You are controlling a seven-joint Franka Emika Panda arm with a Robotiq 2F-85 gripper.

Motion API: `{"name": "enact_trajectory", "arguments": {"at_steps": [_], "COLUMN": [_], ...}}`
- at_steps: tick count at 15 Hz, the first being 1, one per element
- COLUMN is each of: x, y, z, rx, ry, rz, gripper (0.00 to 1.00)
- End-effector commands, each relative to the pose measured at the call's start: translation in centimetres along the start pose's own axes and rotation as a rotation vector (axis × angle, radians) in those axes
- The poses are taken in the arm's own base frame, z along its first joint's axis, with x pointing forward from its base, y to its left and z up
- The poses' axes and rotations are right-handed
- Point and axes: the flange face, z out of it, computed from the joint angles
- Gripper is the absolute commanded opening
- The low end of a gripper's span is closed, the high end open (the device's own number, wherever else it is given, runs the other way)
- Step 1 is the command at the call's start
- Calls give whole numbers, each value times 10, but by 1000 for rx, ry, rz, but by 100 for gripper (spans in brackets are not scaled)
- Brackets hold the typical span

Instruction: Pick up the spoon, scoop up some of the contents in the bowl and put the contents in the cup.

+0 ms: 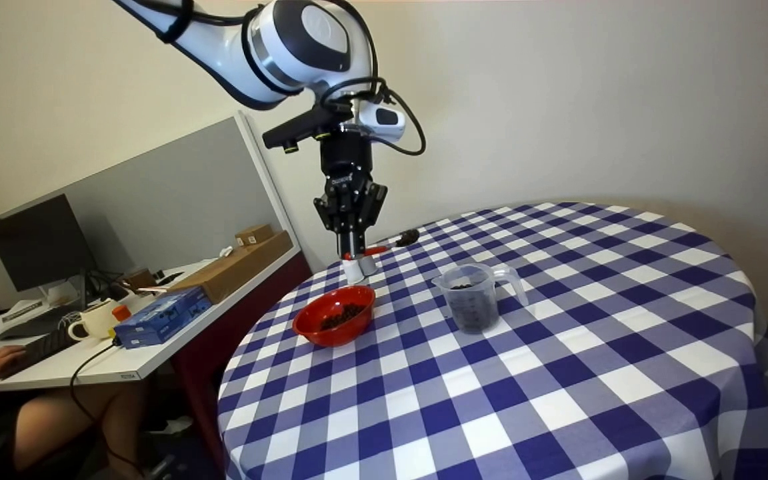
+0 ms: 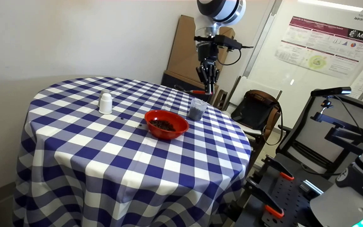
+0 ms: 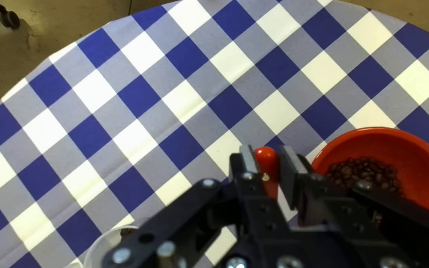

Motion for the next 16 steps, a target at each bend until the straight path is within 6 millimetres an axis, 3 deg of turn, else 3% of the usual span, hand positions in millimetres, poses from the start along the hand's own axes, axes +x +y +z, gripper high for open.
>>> {"name": "enact_trajectory", "arguments": {"at_steps": [1,8,16], "x": [-9,-21,-28], "y": [23,62,84], "z": [-9,-2,14], "rx": [27,23,-21], "ry": [5,-11,-52], "rz": [33,104,145], "gripper": [6,6,6]}}
